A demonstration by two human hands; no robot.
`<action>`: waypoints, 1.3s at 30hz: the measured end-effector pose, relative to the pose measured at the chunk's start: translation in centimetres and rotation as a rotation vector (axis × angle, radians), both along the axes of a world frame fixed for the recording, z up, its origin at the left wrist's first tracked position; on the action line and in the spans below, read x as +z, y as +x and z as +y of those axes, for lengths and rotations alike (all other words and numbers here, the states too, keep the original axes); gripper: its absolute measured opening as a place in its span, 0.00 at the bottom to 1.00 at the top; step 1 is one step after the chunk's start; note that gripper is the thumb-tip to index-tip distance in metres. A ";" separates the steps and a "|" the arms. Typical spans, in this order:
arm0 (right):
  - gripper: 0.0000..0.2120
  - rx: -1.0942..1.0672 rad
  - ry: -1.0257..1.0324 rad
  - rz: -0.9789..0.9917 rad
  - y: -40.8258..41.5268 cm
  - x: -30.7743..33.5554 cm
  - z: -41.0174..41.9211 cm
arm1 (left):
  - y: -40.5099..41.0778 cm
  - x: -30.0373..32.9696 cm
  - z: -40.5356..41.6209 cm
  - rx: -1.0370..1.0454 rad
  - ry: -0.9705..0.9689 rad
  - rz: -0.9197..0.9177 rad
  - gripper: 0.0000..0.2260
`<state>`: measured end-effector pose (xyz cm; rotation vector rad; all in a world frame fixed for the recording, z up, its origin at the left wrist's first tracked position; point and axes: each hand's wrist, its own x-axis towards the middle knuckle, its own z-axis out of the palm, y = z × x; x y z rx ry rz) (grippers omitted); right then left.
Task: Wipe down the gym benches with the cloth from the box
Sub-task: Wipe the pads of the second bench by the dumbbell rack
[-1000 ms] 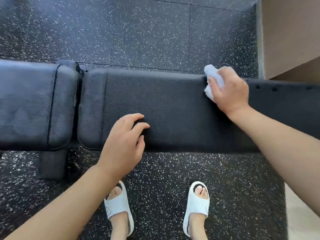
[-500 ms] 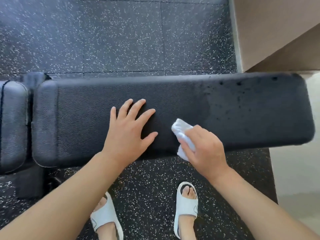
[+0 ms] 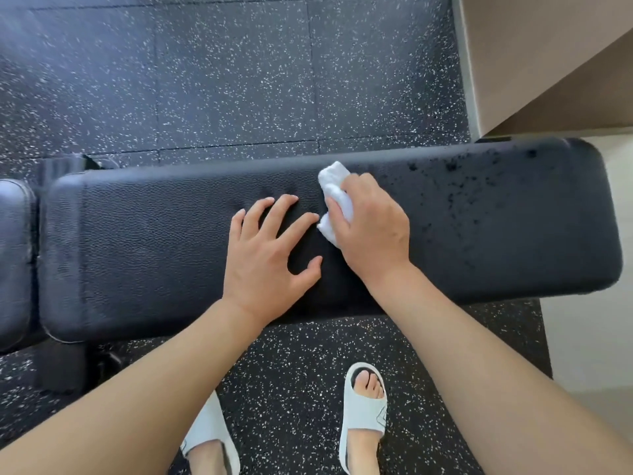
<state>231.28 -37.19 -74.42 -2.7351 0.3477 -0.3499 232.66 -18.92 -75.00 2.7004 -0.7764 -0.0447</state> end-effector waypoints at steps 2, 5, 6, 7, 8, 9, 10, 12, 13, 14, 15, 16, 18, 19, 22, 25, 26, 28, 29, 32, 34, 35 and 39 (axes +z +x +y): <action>0.11 0.053 -0.004 -0.013 -3.1 0.2 -0.2 | -0.4 0.1 -0.1 0.004 -0.036 -0.004 0.24; 0.12 0.108 -0.022 0.006 -8.0 0.5 -2.3 | -1.1 -0.3 -0.1 0.023 -0.022 -0.005 0.24; 0.12 0.110 -0.021 0.018 -9.2 0.5 -3.3 | -1.3 -0.5 -0.1 0.025 -0.010 -0.015 0.25; 0.13 0.102 -0.020 0.027 -10.1 0.6 -4.3 | -1.3 -0.7 -0.2 0.026 -0.003 -0.027 0.25; 0.13 0.087 -0.021 0.030 -10.3 0.6 -5.0 | -1.3 -0.9 -0.2 0.028 0.002 -0.041 0.25; 0.13 0.071 -0.021 0.033 -10.1 0.5 -5.5 | -1.4 -1.1 -0.2 0.031 0.004 -0.053 0.25; 0.14 0.049 -0.020 0.036 -9.4 0.5 -5.8 | -1.4 -1.2 -0.2 0.033 0.003 -0.062 0.25; 0.12 -0.013 -0.007 0.029 -6.4 0.4 -5.8 | -1.6 -1.3 -0.3 0.036 -0.002 -0.075 0.25; 0.12 -0.052 0.000 0.018 -4.3 0.4 -5.7 | -1.6 -1.3 -0.3 0.035 0.001 -0.078 0.25; 0.12 -0.092 0.004 0.008 -1.9 0.3 -5.4 | -1.6 -1.3 -0.3 0.033 0.008 -0.082 0.25; 0.12 -0.123 0.003 0.004 0.5 0.2 -5.0 | -1.6 -1.3 -0.4 0.028 0.017 -0.086 0.25; 0.13 -0.138 -0.004 0.001 2.5 0.1 -4.3 | -1.7 -1.3 -0.4 0.025 0.028 -0.088 0.25; 0.12 -0.113 -0.010 -0.002 5.1 0.2 -2.3 | -1.7 -1.3 -0.5 0.026 0.050 -0.078 0.26; 0.12 -0.083 -0.004 0.001 5.3 0.3 -1.0 | -1.8 -1.3 -0.6 0.029 0.058 -0.067 0.26; 0.11 0.029 0.046 -0.008 2.6 0.5 1.6 | -1.8 -1.4 -0.5 0.025 0.077 -0.044 0.24; 0.12 0.134 0.033 -0.029 -2.0 0.1 -0.2 | -1.7 -1.5 -0.4 0.019 0.085 -0.047 0.25; 0.13 0.169 -0.003 -0.043 -3.4 -0.2 -1.6 | -1.7 -1.4 -0.4 0.021 0.084 -0.049 0.26; 0.14 0.177 -0.061 -0.058 -5.1 -0.5 -5.3 | -1.7 -1.4 -0.6 0.025 0.081 -0.052 0.26; 0.15 0.144 -0.100 -0.053 -5.2 -0.5 -7.3 | -1.7 -1.4 -0.6 0.028 0.079 -0.051 0.27; 0.12 -0.093 -0.078 -0.002 -2.5 -0.6 -11.4 | -1.8 -1.5 -0.6 0.022 0.071 -0.054 0.27; 0.12 -0.244 -0.017 -0.012 1.3 -0.5 -11.7 | -1.8 -1.7 -0.5 0.020 0.066 -0.063 0.27; 0.12 -0.281 -0.030 -0.024 3.2 -0.6 -11.1 | -1.7 -1.9 -0.5 0.017 0.068 -0.063 0.27; 0.09 -0.197 -0.020 -0.016 9.0 -0.7 -4.9 | -1.7 -2.0 -0.6 0.015 0.083 -0.066 0.27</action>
